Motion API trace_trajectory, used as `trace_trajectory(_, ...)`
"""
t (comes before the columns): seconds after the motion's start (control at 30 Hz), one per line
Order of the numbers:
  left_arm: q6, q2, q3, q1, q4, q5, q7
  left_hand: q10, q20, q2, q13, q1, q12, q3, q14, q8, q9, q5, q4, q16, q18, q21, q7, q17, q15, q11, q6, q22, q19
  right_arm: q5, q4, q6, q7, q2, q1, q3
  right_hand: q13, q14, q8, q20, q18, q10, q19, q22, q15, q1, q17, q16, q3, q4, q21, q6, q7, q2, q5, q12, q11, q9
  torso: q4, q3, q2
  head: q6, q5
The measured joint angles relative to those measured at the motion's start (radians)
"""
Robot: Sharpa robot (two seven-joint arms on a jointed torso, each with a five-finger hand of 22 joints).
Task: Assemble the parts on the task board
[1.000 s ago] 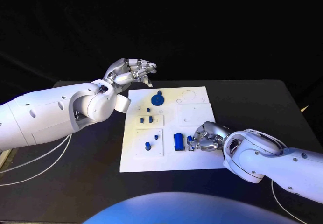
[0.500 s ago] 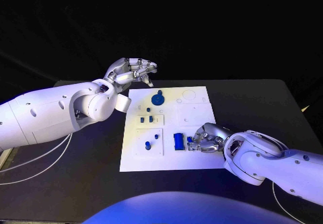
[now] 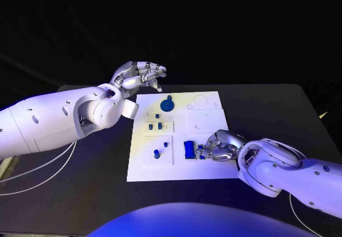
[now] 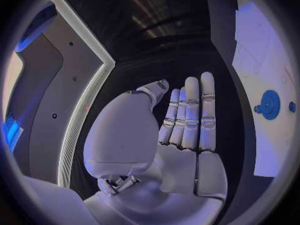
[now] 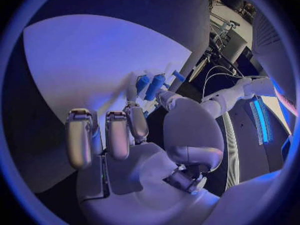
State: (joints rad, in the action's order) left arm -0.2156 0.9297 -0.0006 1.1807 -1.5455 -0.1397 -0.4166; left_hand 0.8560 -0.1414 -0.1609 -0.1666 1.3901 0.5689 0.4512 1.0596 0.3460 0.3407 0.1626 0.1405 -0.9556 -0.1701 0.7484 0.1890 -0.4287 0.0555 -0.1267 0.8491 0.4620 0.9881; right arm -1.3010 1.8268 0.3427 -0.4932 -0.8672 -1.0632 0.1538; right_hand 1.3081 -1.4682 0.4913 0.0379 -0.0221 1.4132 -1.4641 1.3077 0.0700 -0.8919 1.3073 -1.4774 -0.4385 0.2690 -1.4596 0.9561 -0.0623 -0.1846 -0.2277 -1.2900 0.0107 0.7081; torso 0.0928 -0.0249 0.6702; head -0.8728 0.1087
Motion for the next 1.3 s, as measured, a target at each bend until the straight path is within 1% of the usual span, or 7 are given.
trace_trajectory(0.13,0.000,0.000,0.000,0.000,0.000,0.000,0.001,0.000,0.000,0.000,0.000,0.000,0.000,0.000,0.000,0.000,0.000,0.000,0.000,0.000,0.000,0.000,0.000,0.000,0.000,0.000,0.000,0.000,0.000,-0.003,0.000,0.006,0.004,-0.001,0.000,0.000,0.000,0.000,0.000,0.000,0.000,0.000,0.000,0.000,0.000,0.004,0.000,0.000,0.024,0.015,0.000,0.000,0.000,-0.003,-0.009,0.000,0.000,0.001,-0.0001,0.0003,0.000,0.000,-0.001)
trace_trajectory(0.33,0.000,0.000,0.000,0.000,0.000,0.000,0.001,0.000,0.000,0.000,0.000,0.000,0.000,0.000,0.000,0.000,0.000,0.000,0.000,0.000,0.000,0.000,0.000,0.000,0.000,0.000,0.000,0.000,0.000,-0.008,0.003,0.012,0.010,-0.007,0.000,0.000,0.000,0.000,0.000,0.000,0.000,0.000,0.000,0.000,0.000,0.009,0.000,0.000,0.030,0.014,0.000,0.000,0.000,0.002,-0.014,0.000,0.000,0.001,-0.0001,0.0006,0.000,0.000,-0.001)
trace_trajectory(0.43,0.001,0.000,0.000,0.000,0.000,0.000,0.002,0.000,0.000,0.000,0.000,0.000,0.000,0.000,0.000,0.000,0.000,0.000,0.000,0.000,0.000,0.000,0.000,0.000,0.000,0.000,0.000,0.000,0.000,-0.010,0.008,0.011,0.014,-0.018,0.000,0.000,0.000,0.000,0.000,-0.001,0.000,0.000,-0.001,0.000,0.000,-0.039,0.000,0.000,0.046,-0.001,0.000,0.000,0.000,0.011,-0.018,0.000,0.000,0.003,-0.0001,0.0006,0.000,0.000,-0.001)
trace_trajectory(0.57,0.001,0.001,0.000,0.000,0.001,0.000,0.002,0.000,0.000,0.000,0.000,0.000,0.000,0.000,0.000,0.000,0.000,0.000,0.000,0.000,0.000,0.000,0.000,0.000,0.000,0.000,0.000,0.000,0.000,-0.013,0.018,0.007,0.022,-0.040,-0.001,0.000,0.000,0.000,0.000,-0.002,0.000,0.000,-0.003,0.000,0.000,-0.108,0.000,0.000,0.065,-0.018,0.000,0.000,0.000,0.019,0.035,0.000,0.000,0.003,0.0000,0.0006,0.000,0.000,-0.001)
trace_trajectory(0.67,0.001,0.001,0.000,0.000,0.001,0.000,0.002,0.000,0.000,0.000,0.000,0.000,0.000,0.000,0.000,0.000,0.000,0.000,0.000,0.000,0.000,0.000,0.000,0.000,0.000,0.000,0.000,0.000,0.000,-0.014,0.028,0.001,0.030,-0.055,-0.002,0.000,0.000,0.000,0.000,-0.002,0.000,0.000,-0.003,0.000,0.000,-0.130,0.000,0.000,0.065,-0.028,0.000,0.000,0.000,0.021,0.066,0.000,0.000,0.002,0.0004,0.0006,-0.001,0.000,-0.001)
trace_trajectory(0.97,0.001,0.002,0.000,0.000,0.001,0.000,0.002,0.000,0.000,0.000,0.000,0.000,0.000,0.000,0.000,0.000,0.001,0.000,0.000,0.000,0.000,0.000,0.000,0.000,0.000,0.000,0.000,0.000,0.000,-0.015,0.051,-0.024,0.051,-0.073,-0.002,0.000,0.000,0.000,0.000,-0.002,0.000,0.000,-0.002,0.000,0.000,-0.147,0.000,0.000,0.066,-0.033,0.000,0.000,0.000,0.017,0.075,0.000,0.000,0.001,0.0013,-0.0005,-0.001,0.002,0.000)
trace_trajectory(1.3,0.002,0.001,0.000,0.000,0.002,0.000,0.002,0.000,0.000,0.000,0.000,0.000,0.000,0.000,0.000,0.000,0.001,0.000,0.000,0.000,0.000,0.000,0.000,0.000,0.000,0.000,0.000,0.000,0.000,-0.015,0.044,-0.039,0.061,-0.072,-0.002,0.000,-0.001,0.000,0.000,-0.002,0.000,0.000,-0.002,0.000,0.000,-0.147,0.000,0.000,0.066,-0.033,0.000,0.000,0.000,0.018,0.075,0.000,0.000,0.001,-0.0002,-0.0001,0.000,0.003,-0.002)
